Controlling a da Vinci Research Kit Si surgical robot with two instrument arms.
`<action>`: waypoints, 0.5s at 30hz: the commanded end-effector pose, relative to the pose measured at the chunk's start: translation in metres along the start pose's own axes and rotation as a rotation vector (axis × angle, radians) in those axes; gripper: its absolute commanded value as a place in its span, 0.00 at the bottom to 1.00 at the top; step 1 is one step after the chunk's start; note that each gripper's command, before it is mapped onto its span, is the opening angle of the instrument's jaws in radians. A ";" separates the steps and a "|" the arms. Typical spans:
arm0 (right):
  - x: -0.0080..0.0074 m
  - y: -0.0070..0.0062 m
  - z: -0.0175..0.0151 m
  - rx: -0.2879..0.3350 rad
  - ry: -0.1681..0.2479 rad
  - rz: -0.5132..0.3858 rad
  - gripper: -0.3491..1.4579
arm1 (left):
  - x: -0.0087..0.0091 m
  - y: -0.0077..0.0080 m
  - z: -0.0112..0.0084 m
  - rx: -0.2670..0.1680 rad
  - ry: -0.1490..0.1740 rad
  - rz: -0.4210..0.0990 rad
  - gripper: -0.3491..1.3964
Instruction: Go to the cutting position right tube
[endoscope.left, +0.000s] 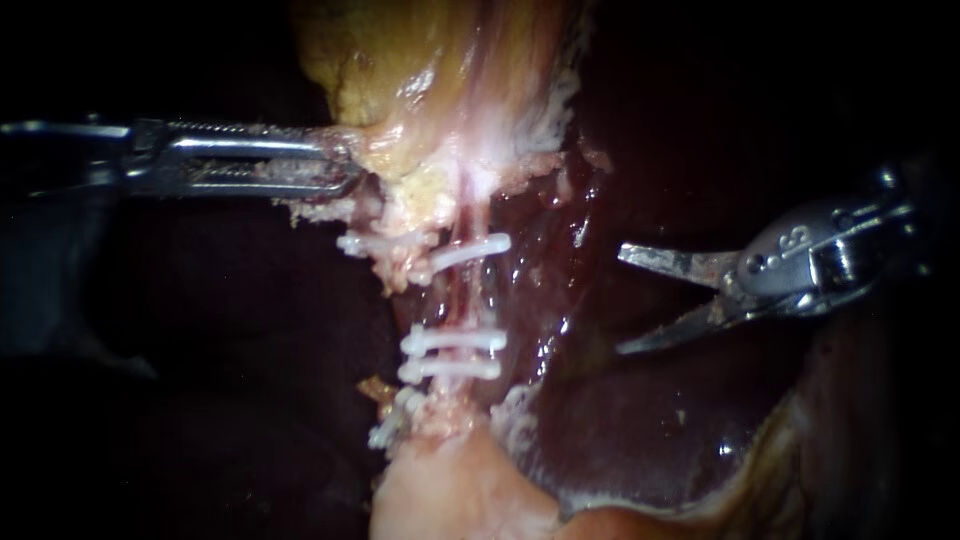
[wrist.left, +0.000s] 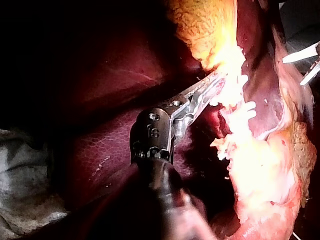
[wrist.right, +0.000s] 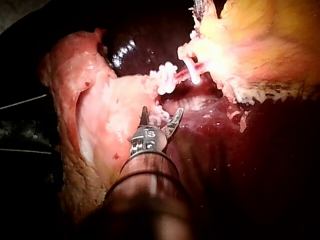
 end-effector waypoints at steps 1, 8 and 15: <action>0.0000 0.0000 0.0000 0.000 0.000 0.000 0.99 | 0.0003 0.0000 -0.0004 -0.005 -0.001 0.000 0.00; 0.0000 0.0000 0.0001 0.000 0.000 0.001 0.99 | 0.0046 0.0003 -0.0048 0.000 0.019 -0.025 0.00; 0.0000 0.0000 0.0000 0.000 0.000 0.001 0.99 | 0.0079 0.0008 -0.0089 0.007 0.072 -0.023 0.00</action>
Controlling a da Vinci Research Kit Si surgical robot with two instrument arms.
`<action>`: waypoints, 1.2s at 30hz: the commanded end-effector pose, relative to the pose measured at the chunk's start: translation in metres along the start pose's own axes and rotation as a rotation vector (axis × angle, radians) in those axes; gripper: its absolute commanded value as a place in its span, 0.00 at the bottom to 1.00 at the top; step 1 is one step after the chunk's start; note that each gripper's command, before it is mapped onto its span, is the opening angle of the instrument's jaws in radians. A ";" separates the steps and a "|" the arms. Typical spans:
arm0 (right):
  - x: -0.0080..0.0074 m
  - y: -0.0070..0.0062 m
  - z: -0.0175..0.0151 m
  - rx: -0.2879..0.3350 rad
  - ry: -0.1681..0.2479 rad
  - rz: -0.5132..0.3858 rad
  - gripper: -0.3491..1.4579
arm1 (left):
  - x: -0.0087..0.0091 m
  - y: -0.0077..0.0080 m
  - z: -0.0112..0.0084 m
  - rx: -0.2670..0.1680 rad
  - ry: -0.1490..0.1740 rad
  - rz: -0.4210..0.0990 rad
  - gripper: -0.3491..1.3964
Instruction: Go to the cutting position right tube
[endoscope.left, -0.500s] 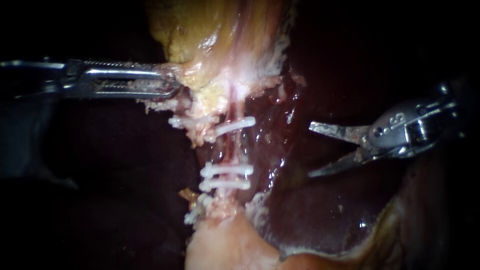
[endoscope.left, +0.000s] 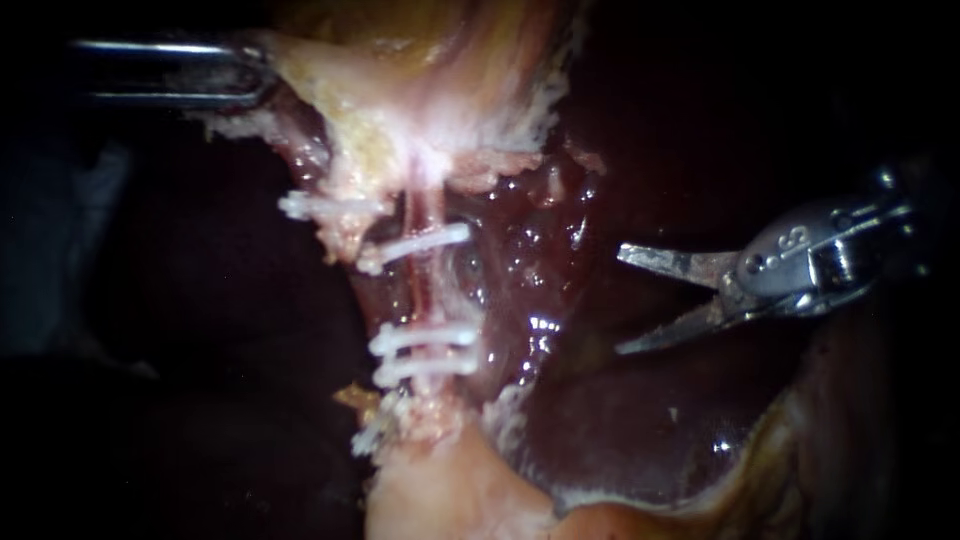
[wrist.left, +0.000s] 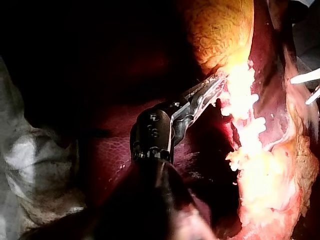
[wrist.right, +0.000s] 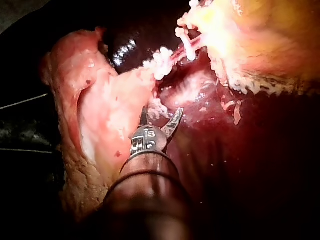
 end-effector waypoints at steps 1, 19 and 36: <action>0.0000 0.0000 0.0000 0.000 0.000 -0.001 0.99 | 0.0001 0.0001 -0.0001 -0.002 0.005 0.000 0.00; 0.0012 -0.0004 0.0052 0.165 0.125 0.096 0.98 | -0.0005 0.0003 0.0004 0.004 0.009 0.003 0.00; 0.0029 -0.0008 0.0148 0.297 0.215 0.167 0.98 | -0.0006 0.0005 0.0003 0.005 0.009 0.003 0.00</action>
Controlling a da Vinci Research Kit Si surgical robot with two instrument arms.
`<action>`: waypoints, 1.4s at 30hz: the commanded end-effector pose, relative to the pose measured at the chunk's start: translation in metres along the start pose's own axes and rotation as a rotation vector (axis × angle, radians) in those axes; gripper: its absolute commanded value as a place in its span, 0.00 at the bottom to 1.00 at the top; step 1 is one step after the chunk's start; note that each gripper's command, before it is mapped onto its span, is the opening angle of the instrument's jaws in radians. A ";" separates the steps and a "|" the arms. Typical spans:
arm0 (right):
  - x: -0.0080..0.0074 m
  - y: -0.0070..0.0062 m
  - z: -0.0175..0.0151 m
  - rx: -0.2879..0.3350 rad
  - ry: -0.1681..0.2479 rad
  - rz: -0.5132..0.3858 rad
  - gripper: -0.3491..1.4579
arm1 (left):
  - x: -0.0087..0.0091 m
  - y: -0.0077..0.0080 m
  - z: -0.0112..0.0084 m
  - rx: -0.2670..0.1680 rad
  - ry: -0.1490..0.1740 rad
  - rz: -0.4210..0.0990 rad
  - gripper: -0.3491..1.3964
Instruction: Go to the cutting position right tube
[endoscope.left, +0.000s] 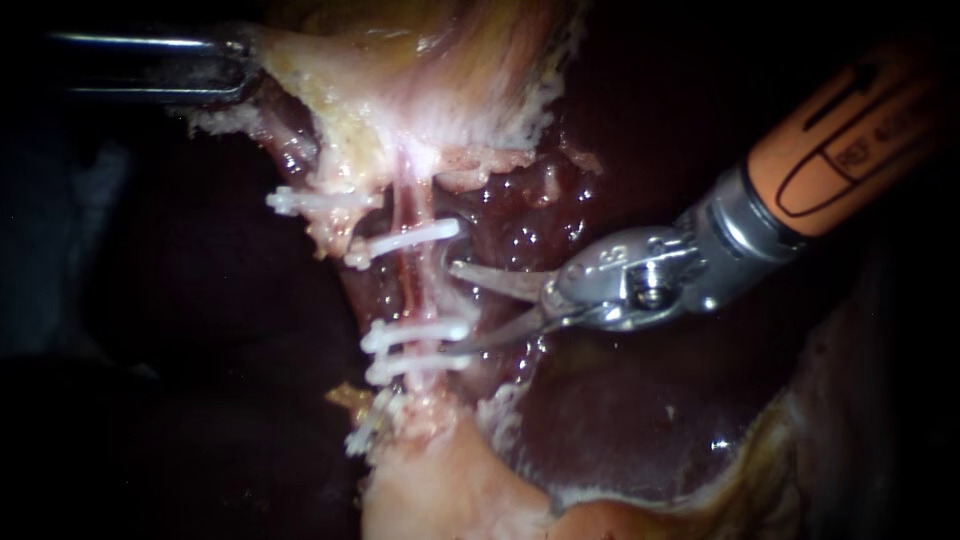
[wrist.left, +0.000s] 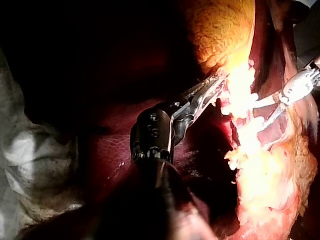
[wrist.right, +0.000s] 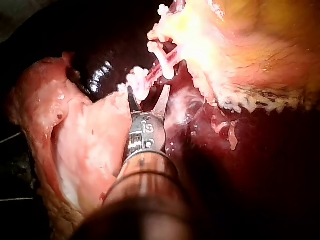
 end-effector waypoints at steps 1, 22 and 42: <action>0.0001 0.0001 0.0002 0.012 0.007 0.002 0.97 | 0.0000 0.0000 0.0000 0.000 0.000 0.000 0.00; 0.0025 0.0004 0.0037 0.213 0.145 -0.034 0.91 | 0.0000 0.0000 0.0000 0.000 0.000 0.001 0.00; 0.0050 0.0008 0.0072 0.228 0.211 0.060 0.90 | -0.0002 0.0000 0.0002 0.004 0.002 0.001 0.00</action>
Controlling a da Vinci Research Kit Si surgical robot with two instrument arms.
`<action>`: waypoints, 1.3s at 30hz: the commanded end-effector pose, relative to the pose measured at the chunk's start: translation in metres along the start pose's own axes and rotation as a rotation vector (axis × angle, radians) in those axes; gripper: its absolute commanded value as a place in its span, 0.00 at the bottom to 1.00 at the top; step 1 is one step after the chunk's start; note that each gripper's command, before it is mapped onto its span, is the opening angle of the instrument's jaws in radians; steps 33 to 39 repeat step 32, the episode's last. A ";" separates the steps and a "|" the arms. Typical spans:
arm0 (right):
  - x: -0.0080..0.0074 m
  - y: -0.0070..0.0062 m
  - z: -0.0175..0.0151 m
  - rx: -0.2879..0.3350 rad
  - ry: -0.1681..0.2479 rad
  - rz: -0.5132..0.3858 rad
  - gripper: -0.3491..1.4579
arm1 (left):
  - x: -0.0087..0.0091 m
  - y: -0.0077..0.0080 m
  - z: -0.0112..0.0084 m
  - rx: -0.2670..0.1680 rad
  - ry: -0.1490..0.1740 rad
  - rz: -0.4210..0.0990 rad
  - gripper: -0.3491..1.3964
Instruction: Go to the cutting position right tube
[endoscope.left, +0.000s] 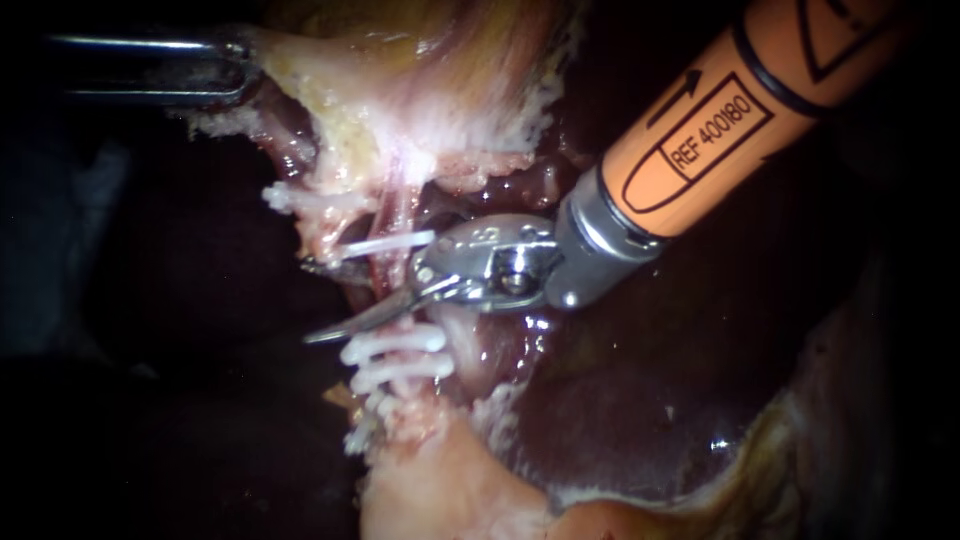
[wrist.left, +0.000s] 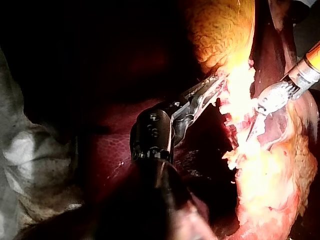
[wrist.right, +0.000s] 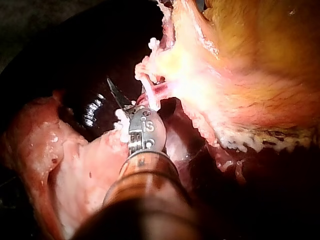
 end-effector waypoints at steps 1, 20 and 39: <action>0.0001 -0.0002 -0.0001 -0.001 0.007 0.007 0.90 | 0.0000 0.0000 0.0000 0.001 0.001 -0.001 0.00; 0.0045 -0.0058 -0.0013 0.106 0.073 0.093 0.91 | -0.0001 -0.0002 0.0000 0.001 0.001 0.000 0.00; 0.0045 -0.0056 -0.0015 0.107 0.075 0.099 0.91 | -0.0001 -0.0002 0.0001 0.001 0.001 0.000 0.00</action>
